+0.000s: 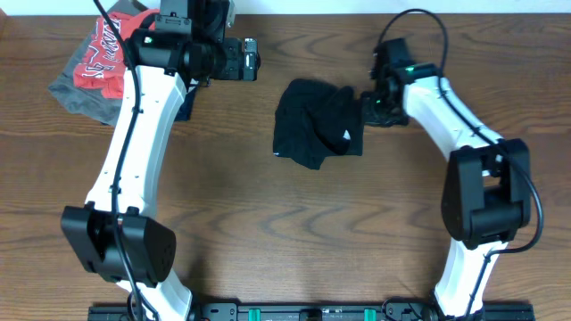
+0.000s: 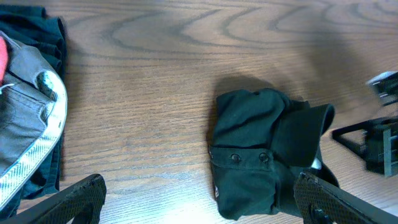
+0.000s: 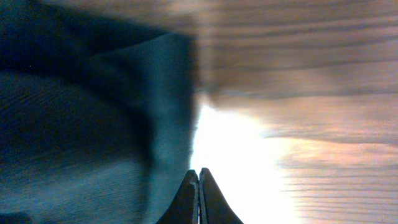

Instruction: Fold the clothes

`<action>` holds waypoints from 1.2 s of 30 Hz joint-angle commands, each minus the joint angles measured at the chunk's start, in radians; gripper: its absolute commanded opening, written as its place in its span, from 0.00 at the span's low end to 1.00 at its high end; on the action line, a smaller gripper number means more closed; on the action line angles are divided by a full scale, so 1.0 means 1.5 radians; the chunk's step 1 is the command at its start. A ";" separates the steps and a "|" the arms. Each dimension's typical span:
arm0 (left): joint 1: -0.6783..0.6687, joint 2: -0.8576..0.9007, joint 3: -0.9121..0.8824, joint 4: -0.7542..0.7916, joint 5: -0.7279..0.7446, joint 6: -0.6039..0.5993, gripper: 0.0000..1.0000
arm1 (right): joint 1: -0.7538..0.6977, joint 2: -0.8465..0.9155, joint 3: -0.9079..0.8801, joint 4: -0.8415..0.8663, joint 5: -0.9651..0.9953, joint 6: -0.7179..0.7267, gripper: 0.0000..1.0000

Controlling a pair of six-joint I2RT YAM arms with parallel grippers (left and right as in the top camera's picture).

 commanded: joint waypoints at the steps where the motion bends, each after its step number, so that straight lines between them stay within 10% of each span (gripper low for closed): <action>1: 0.000 0.024 -0.004 -0.002 -0.009 -0.008 0.98 | -0.026 -0.030 0.002 0.004 -0.032 -0.047 0.01; 6: 0.000 0.050 -0.004 -0.002 -0.009 -0.008 0.98 | -0.031 -0.028 0.002 0.013 -0.107 -0.088 0.04; 10: 0.000 0.070 -0.004 -0.002 -0.009 -0.008 0.98 | -0.013 -0.029 0.002 0.018 -0.173 -0.117 0.37; 14: 0.000 0.082 -0.004 -0.002 -0.009 -0.008 0.98 | 0.012 -0.029 0.002 0.018 -0.172 -0.117 0.45; 27: 0.000 0.095 -0.004 -0.002 -0.009 -0.008 0.98 | 0.060 -0.032 0.002 0.014 -0.172 -0.117 0.48; 36: 0.000 0.095 -0.004 -0.002 -0.009 -0.008 0.98 | 0.091 -0.025 0.001 -0.055 0.014 -0.084 0.30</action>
